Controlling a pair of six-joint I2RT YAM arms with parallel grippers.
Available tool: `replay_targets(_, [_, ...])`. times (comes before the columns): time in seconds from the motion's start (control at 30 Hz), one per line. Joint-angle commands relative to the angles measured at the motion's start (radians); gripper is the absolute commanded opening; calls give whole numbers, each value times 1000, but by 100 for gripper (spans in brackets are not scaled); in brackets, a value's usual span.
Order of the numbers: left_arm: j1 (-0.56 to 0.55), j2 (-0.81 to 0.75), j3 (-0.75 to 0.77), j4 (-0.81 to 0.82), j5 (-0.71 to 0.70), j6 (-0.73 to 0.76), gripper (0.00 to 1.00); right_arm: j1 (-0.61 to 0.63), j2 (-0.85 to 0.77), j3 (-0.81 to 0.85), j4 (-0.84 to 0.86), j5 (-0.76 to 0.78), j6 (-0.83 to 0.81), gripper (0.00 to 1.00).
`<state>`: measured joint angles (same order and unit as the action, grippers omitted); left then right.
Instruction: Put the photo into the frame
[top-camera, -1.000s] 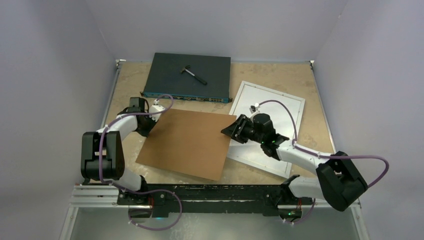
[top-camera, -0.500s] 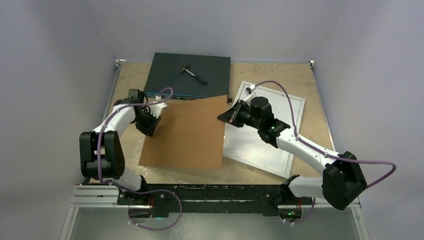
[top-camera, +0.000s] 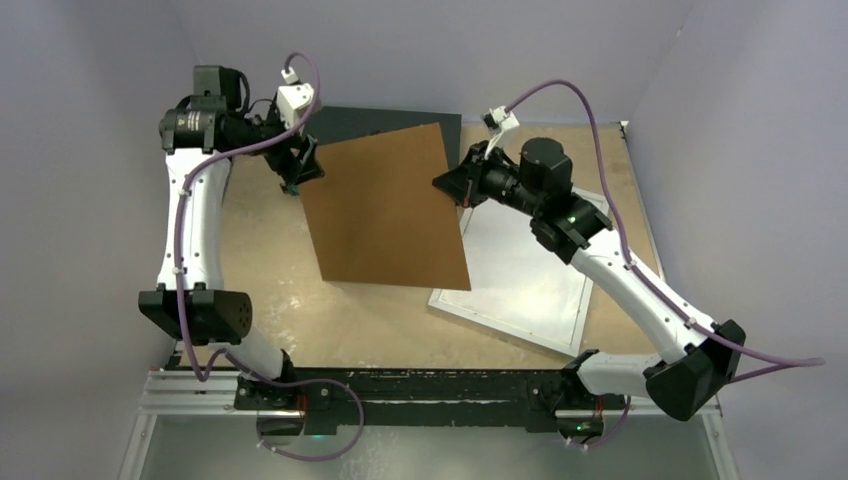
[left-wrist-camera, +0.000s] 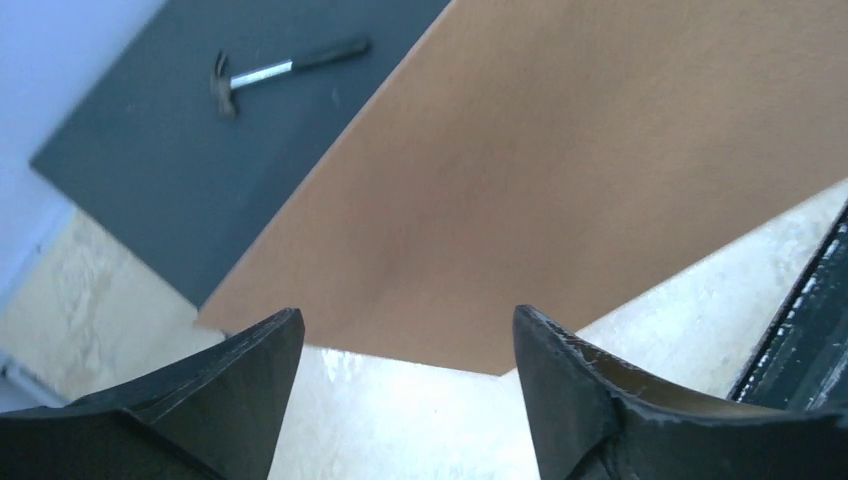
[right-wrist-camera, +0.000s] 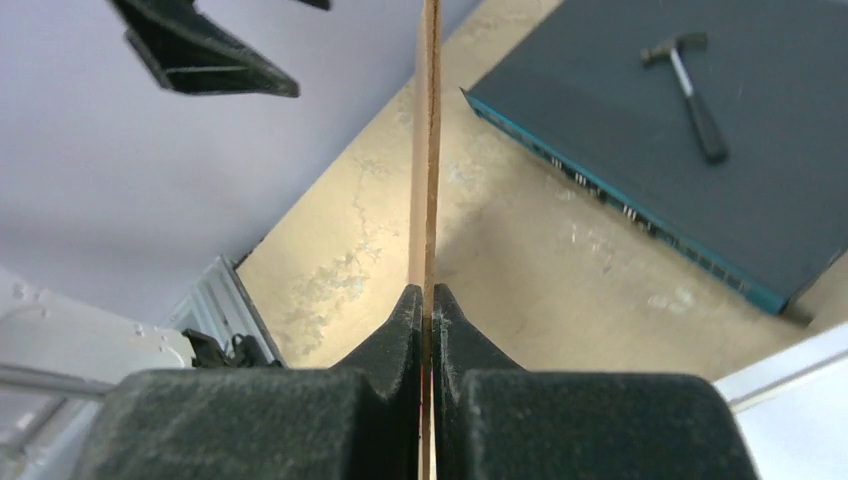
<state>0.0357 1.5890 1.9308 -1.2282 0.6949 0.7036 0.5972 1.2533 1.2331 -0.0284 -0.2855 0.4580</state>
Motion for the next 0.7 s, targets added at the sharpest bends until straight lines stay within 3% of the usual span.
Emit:
replay_targets(0.0, [-11, 94, 200, -204, 200, 71, 78, 0, -51, 141, -8, -92, -252, 0])
replay_targets(0.07, [-23, 75, 219, -208, 188, 96, 83, 0, -52, 177, -19, -138, -288, 0])
replay_targets(0.2, [-30, -55, 100, -126, 166, 185, 99, 0, -29, 244, -60, -191, -355, 0])
replay_targets(0.4, [-30, -236, -73, -8, 208, 267, 100, 1, -32, 276, -86, -304, -413, 0])
replay_targets(0.67, [-93, -201, -101, -110, 193, 333, 99, 1, -52, 278, -91, -421, -454, 0])
